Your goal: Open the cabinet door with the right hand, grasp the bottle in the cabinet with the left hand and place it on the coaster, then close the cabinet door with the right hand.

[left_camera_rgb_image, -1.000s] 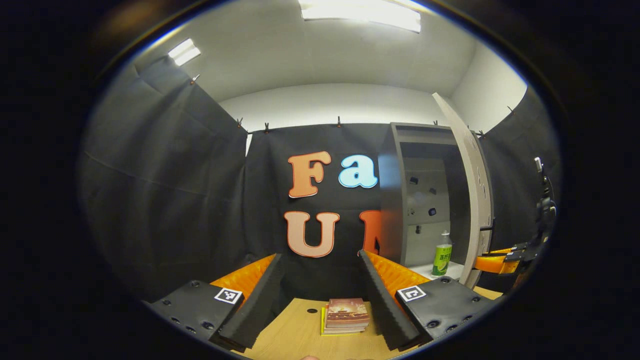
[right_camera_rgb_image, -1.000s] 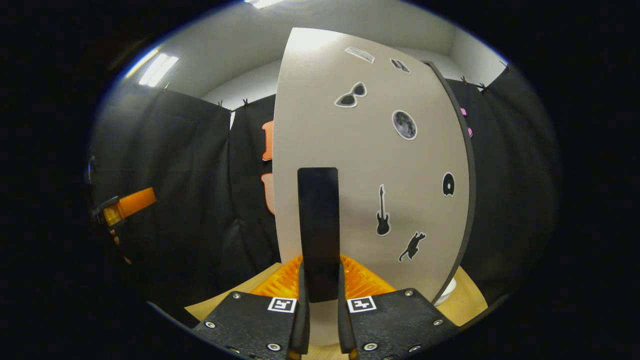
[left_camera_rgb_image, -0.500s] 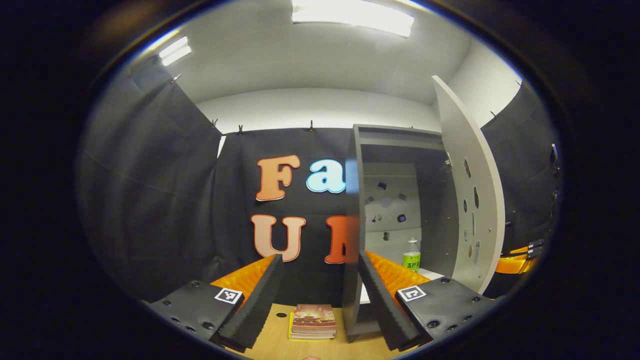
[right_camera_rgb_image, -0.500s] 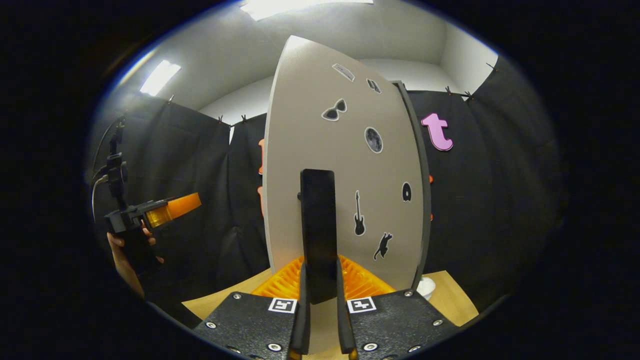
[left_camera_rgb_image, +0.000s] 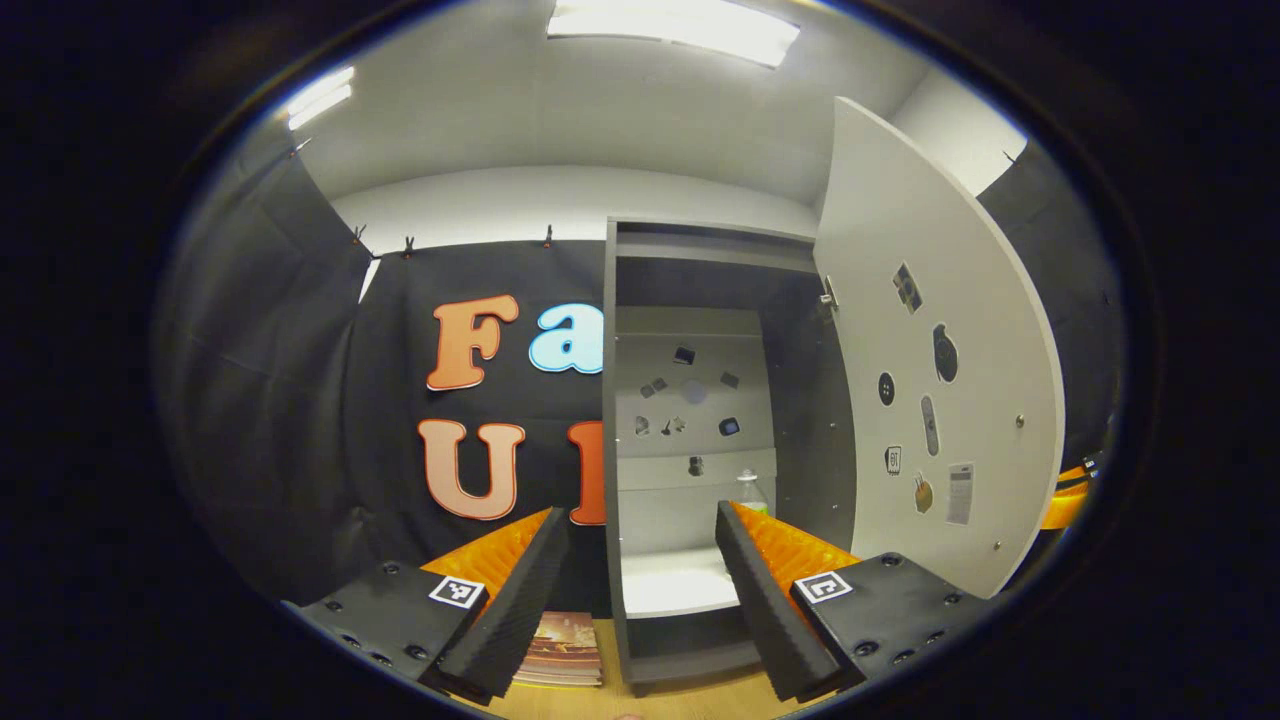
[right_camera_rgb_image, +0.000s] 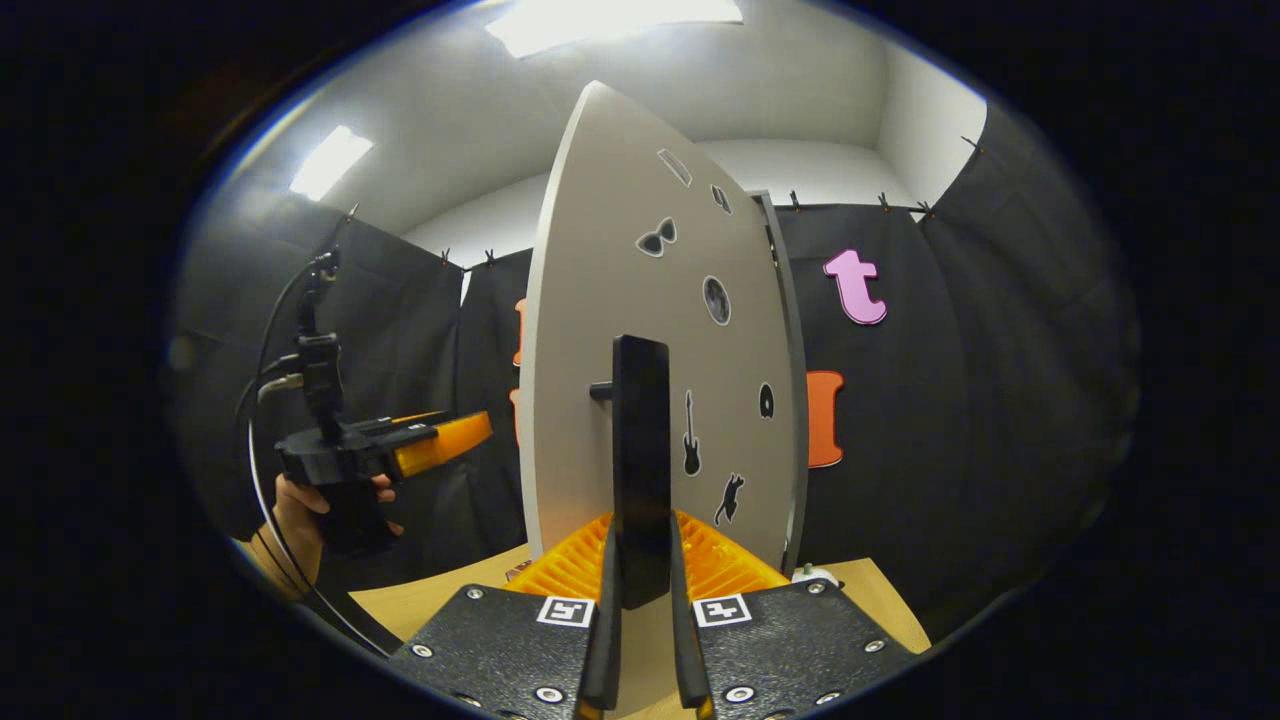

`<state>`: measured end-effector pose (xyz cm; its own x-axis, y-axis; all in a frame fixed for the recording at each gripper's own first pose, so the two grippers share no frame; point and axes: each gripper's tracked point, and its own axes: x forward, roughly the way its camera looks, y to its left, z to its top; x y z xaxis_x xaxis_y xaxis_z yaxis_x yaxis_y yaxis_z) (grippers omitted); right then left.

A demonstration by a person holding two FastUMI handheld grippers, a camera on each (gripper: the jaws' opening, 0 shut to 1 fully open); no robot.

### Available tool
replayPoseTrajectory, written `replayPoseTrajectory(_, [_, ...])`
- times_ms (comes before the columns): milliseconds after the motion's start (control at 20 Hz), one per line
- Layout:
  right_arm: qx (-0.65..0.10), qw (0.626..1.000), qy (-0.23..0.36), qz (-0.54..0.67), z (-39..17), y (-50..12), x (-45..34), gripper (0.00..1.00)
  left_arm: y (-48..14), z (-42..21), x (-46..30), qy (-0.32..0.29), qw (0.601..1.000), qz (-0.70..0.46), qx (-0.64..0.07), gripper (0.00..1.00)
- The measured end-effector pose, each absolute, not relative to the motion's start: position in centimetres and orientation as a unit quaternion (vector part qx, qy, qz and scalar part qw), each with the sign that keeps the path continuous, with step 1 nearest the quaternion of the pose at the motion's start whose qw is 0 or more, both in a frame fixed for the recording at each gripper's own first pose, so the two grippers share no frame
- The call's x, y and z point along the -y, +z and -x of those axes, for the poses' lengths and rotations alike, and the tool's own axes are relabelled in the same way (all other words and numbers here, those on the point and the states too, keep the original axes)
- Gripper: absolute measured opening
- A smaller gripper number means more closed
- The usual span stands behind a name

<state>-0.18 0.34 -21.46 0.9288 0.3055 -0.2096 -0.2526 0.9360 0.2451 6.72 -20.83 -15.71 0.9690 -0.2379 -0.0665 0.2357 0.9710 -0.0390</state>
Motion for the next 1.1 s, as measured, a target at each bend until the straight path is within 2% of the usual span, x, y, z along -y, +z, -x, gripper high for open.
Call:
replayPoseTrajectory(300, [-0.094, 0.982, 0.134, -0.098, 0.0, -21.7, 0.7, 0.22, -19.9, -10.7, 25.8, -0.132, 0.989, 0.027, -0.054, 0.96])
replayPoseTrajectory(350, [-0.080, 0.983, 0.132, -0.096, -0.3, -21.8, 1.2, 0.19, -21.1, -11.3, 26.9, -0.137, 0.988, 0.035, -0.061, 0.96])
replayPoseTrajectory(400, [-0.070, 0.984, 0.128, -0.102, -0.4, -21.7, 2.0, 0.22, -22.4, -12.0, 28.0, -0.144, 0.986, 0.040, -0.071, 0.97])
replayPoseTrajectory(700, [-0.043, 0.987, 0.122, -0.095, -0.2, -21.9, 4.8, 0.22, -27.9, -16.6, 33.4, -0.172, 0.978, 0.061, -0.105, 0.96])
replayPoseTrajectory(1100, [-0.032, 0.991, 0.104, -0.084, 1.2, -21.9, 7.9, 0.22, -33.1, -21.8, 38.7, -0.180, 0.975, 0.035, -0.125, 0.97])
